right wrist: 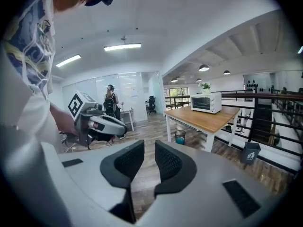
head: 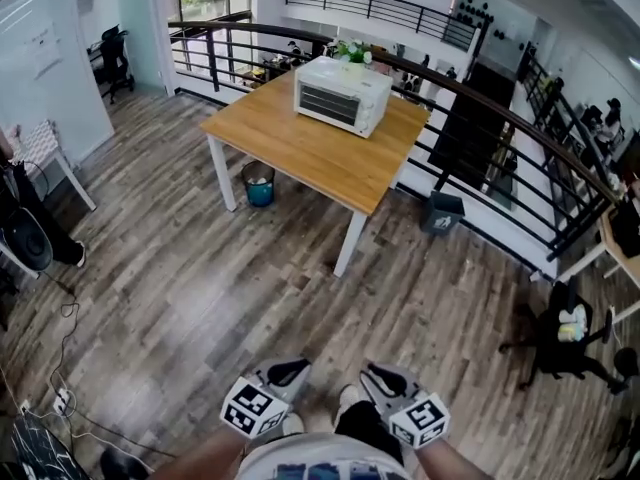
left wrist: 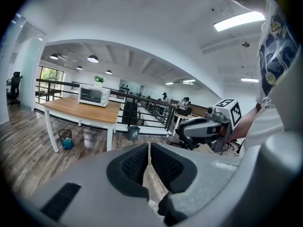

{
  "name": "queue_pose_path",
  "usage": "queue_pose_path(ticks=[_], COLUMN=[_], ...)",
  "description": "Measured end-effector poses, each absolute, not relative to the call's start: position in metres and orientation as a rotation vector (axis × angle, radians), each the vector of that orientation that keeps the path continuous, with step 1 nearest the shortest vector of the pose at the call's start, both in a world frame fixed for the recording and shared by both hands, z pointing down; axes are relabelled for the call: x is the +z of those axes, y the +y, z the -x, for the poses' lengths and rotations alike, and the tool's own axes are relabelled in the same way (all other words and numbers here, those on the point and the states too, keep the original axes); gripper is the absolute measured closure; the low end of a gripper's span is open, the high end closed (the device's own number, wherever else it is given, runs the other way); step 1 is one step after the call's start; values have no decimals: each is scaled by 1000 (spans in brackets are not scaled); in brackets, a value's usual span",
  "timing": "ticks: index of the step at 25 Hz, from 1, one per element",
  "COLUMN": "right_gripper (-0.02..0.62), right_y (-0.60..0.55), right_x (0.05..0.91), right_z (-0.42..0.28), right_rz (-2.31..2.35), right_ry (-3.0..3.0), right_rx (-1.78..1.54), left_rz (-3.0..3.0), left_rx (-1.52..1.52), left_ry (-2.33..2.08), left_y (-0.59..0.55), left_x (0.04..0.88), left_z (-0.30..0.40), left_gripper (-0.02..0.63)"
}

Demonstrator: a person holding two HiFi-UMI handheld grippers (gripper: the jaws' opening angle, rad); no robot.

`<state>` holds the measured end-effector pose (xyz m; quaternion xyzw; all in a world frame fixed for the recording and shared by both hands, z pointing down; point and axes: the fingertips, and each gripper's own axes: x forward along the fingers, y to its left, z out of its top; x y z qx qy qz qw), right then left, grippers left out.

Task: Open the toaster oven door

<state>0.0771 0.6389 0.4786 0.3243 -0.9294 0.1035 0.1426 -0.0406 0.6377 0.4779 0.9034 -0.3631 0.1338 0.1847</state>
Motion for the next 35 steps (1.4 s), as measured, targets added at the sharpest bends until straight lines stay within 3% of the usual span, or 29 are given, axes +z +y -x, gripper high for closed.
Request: queue_pose_path(ticks=[7,24,35], right_gripper=[520,518,518], right_y=[544,318,222], right_x=[477,480,486], right_z=[-90,-195,-197], right_rz=[-920,-801,-854], right_ry=[-2705,-2737,-2756], right_rx=[267,379,324], left_rz=[-2527,-2438,-2454], left_rx=[380,442,378], left_ry=[-1120,-1337,-1367], left_y=[546,308,172], left_x=[479,448,443], left_z=[30,-64,-49], left_gripper=[601,595,494])
